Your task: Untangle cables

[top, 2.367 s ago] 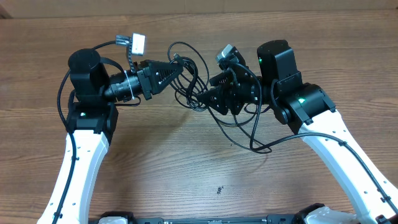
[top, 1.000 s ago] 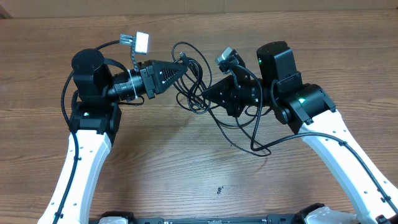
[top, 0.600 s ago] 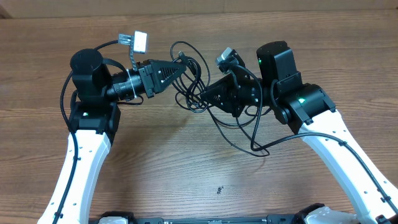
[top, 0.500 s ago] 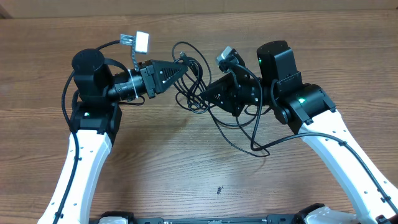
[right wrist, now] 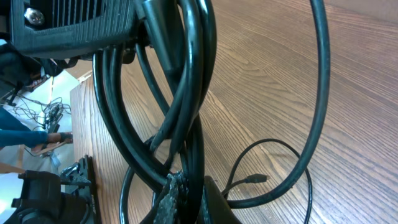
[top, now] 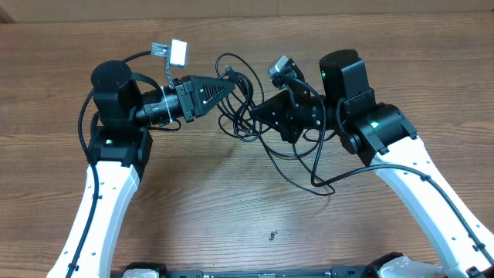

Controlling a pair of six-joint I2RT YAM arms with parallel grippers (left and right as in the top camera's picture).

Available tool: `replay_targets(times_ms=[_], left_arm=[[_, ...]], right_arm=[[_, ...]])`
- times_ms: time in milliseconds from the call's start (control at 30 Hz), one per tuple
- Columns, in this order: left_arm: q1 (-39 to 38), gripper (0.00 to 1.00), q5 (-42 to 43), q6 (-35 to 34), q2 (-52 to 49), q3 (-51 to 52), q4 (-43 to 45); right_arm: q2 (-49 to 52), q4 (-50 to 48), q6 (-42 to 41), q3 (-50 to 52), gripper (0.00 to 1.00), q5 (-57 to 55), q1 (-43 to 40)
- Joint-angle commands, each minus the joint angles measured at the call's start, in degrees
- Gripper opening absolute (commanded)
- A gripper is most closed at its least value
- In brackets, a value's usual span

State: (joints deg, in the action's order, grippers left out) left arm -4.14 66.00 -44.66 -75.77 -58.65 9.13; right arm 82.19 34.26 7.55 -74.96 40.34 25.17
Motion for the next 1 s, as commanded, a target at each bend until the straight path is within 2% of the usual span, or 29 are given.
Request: replay_targets(times_ms=[0,33,167,267,500,700,967], left_arm=[[-0.7,0.04,1.2,-0.6,1.0,-1.7,0.5],[-1.0,0.04,1.2,-0.6,1.0,-1.7,0.6],[-2.0,0.04,1.1,-0.6,1.0,-1.8,0.6],[-2.3,0.04,1.1,-0.6,1.0,-1.7,0.6],[-2.3,0.04,0.9,-0.6,1.0,-1.7,0.6],[-1.6,0.04,-1.2,-0.5,1.0,-1.8,0.9],[-0.7,0.04,-1.6,-0.4,1.0,-1.8,1.5]], right_arm=[[-0.1,-0.4,0.4,0.0,0.08,0.3,-0.1],[-0.1,-0.3,0.4,0.0,0.12,0.3,-0.1],[-0.1,-0.4,0.4,0.0,0.12,0.3,-0.1],[-0.1,-0.3,0.4,0.0,0.04,0.3,-0.1],[-0.1,0.7,-0.6,0.0,0.04,0.2,-0.1],[-0.1,5.2,-10.6,0.0,0.04,-8.4,-0.2],[-0.1,9.0,-15.1,0.0,0.04,-9.9,-0.2]])
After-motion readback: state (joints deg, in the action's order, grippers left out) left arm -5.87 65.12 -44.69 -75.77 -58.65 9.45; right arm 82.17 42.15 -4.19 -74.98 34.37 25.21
